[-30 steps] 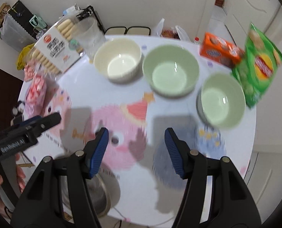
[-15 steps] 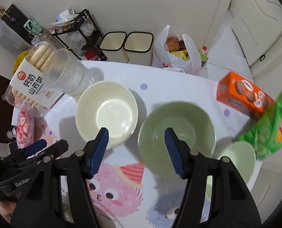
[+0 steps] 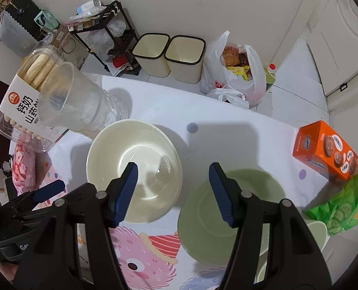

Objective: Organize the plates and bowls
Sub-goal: 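Move both open grippers toward the cream ceramic bowl, then close both grippers on the rim of the cream ceramic bowl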

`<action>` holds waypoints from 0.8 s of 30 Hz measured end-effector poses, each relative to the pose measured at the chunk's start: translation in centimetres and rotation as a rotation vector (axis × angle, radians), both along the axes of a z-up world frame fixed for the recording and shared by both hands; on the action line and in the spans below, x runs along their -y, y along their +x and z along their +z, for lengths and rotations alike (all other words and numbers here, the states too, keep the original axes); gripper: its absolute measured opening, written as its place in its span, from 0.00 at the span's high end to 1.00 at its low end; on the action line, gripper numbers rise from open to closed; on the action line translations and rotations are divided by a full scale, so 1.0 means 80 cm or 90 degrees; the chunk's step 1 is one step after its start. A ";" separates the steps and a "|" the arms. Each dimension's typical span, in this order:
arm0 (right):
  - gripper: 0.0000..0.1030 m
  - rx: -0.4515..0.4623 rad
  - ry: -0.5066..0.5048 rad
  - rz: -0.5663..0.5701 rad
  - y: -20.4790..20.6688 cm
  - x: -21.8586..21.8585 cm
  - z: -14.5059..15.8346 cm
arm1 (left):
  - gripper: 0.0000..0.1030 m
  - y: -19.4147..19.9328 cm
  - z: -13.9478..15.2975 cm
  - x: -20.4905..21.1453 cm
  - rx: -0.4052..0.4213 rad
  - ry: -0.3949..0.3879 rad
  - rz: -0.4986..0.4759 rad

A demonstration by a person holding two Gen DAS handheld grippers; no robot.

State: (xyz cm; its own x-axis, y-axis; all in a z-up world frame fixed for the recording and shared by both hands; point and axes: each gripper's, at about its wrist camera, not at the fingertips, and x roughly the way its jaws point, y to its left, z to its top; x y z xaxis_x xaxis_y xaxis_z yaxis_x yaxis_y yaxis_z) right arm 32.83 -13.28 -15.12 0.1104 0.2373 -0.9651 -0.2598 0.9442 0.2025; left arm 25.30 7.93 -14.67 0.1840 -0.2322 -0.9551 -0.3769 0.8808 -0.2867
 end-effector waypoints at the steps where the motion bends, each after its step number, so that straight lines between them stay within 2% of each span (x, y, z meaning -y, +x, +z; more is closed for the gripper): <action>1: 0.39 -0.001 0.000 0.001 0.001 -0.001 -0.002 | 0.14 0.001 -0.002 0.000 -0.002 -0.005 0.001; 13: 0.39 -0.015 0.012 0.006 0.013 -0.007 -0.021 | 0.16 0.010 -0.017 0.009 -0.009 -0.005 0.019; 14: 0.40 -0.018 0.014 0.008 0.014 -0.007 -0.022 | 0.21 0.011 -0.019 0.009 -0.008 -0.007 0.021; 15: 0.42 -0.024 0.020 0.012 0.014 -0.008 -0.024 | 0.31 0.011 -0.020 0.009 -0.009 -0.011 0.024; 17: 0.54 -0.034 0.025 0.024 0.015 -0.010 -0.029 | 0.40 0.011 -0.023 0.005 -0.014 -0.017 0.030; 18: 0.64 -0.040 0.024 0.031 0.014 -0.013 -0.031 | 0.42 0.012 -0.024 0.005 -0.016 -0.022 0.030; 20: 0.67 -0.043 0.016 0.040 0.012 -0.016 -0.034 | 0.47 0.017 -0.023 0.010 -0.014 -0.019 0.018; 24: 0.73 -0.039 0.014 0.030 0.010 -0.013 -0.035 | 0.65 0.025 -0.021 0.017 -0.011 -0.034 0.007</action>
